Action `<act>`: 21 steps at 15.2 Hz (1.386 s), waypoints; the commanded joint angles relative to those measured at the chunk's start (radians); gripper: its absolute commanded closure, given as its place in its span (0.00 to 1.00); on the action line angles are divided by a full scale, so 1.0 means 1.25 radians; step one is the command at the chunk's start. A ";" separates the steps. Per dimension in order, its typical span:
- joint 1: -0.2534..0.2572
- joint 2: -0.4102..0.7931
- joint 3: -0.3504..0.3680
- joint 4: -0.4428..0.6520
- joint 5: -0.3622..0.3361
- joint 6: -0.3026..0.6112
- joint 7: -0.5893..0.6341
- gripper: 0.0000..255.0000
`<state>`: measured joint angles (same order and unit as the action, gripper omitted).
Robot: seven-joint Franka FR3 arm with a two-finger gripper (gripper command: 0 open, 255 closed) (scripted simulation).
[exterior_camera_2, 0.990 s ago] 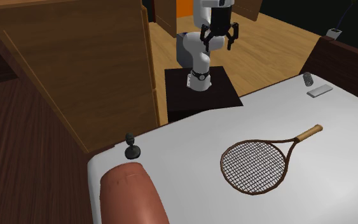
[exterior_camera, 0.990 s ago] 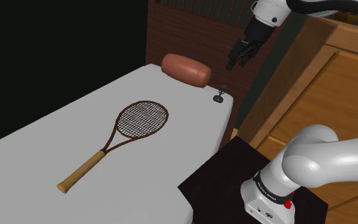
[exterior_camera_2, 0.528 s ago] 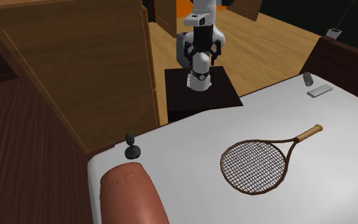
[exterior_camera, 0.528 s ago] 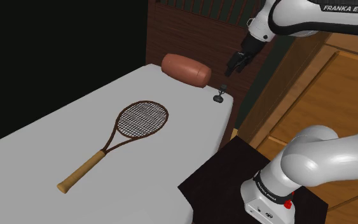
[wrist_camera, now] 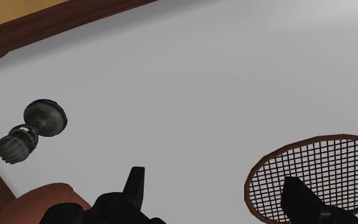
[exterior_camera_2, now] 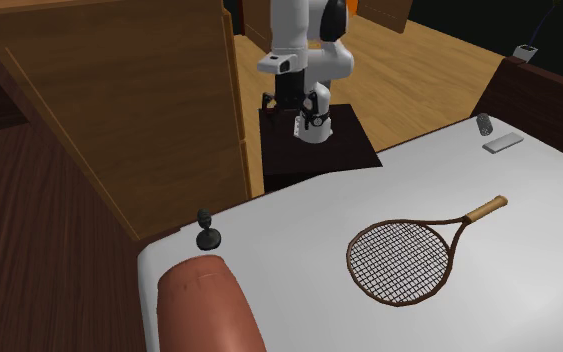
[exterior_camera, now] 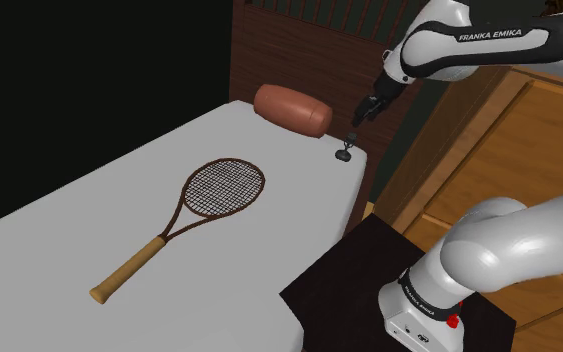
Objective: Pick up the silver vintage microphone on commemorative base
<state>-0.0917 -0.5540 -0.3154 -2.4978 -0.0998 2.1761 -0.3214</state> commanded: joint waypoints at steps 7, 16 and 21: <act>0.023 0.204 -0.137 0.053 0.055 0.177 -0.164 0.00; 0.049 0.505 -0.251 0.212 0.351 0.281 -0.476 0.00; -0.032 0.679 -0.216 0.346 0.532 0.275 -0.638 0.00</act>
<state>-0.1056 0.2380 -0.6001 -2.1124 0.5107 2.5244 -1.0749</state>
